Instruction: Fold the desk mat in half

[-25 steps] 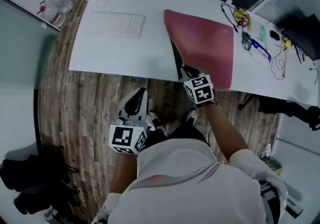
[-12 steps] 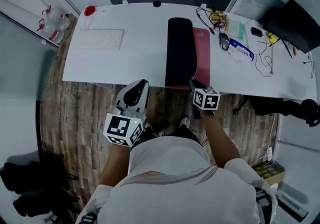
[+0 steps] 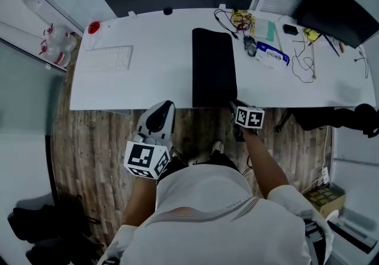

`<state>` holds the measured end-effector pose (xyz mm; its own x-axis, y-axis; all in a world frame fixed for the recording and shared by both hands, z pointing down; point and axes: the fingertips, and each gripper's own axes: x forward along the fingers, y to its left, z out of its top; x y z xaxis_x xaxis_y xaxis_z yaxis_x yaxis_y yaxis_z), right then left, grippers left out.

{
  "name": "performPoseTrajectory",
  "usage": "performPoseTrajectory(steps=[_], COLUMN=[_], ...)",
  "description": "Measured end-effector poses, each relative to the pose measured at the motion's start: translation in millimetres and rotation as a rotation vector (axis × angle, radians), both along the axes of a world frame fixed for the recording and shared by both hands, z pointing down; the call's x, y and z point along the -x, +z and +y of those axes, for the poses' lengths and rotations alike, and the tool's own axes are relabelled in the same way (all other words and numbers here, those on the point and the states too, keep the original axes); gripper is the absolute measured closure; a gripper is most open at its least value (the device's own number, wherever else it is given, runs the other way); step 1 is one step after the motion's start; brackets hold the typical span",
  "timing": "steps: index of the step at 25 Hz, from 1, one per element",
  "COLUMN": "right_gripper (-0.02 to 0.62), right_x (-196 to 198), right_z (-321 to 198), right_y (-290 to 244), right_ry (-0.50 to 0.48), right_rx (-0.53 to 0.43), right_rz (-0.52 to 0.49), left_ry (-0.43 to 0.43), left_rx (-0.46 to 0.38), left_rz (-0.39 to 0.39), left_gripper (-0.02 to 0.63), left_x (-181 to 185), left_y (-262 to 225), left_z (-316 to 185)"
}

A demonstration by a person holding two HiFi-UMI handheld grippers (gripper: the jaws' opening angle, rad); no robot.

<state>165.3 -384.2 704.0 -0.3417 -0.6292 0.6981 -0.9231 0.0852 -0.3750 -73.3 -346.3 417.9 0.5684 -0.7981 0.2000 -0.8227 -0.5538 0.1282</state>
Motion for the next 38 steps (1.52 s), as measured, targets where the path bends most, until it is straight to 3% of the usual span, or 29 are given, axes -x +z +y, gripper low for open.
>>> performPoseTrajectory(steps=[2, 4, 8, 11, 12, 16, 23, 38], right_gripper=[0.376, 0.371, 0.477, 0.512, 0.539, 0.545, 0.543, 0.543], right_x=[-7.3, -17.5, -18.8, -5.7, -0.8, 24.2, 54.4, 93.2], right_z=[0.0, -2.2, -6.6, -4.7, -3.2, 8.5, 25.9, 26.5], right_y=[-11.6, -36.5, -133.9, -218.2, -244.1, -321.6, -356.7, -348.1], right_ry=[0.020, 0.051, 0.021, -0.002, 0.000, -0.016, -0.024, -0.054], right_rx=[-0.048, -0.133, -0.406, -0.595, -0.641, -0.768, -0.806, -0.781], right_rz=[0.013, 0.062, 0.158, 0.187, 0.185, 0.169, 0.129, 0.137], left_ry=[0.009, 0.016, 0.033, 0.048, 0.053, 0.061, 0.065, 0.087], left_rx=[-0.005, -0.017, -0.050, -0.080, -0.091, -0.124, -0.131, -0.122], left_rz=[0.005, 0.016, 0.043, 0.060, 0.062, 0.073, 0.084, 0.084], left_gripper=[0.577, 0.577, 0.577, 0.577, 0.577, 0.577, 0.577, 0.577], left_x=[-3.4, -3.4, -1.4, 2.8, 4.8, 17.5, 43.4, 69.5], left_y=[-1.8, -6.1, -17.7, -29.2, -33.8, -48.0, -55.7, -56.1], left_z=[0.3, -0.9, -6.0, -9.9, -11.3, -13.5, -8.3, -7.5])
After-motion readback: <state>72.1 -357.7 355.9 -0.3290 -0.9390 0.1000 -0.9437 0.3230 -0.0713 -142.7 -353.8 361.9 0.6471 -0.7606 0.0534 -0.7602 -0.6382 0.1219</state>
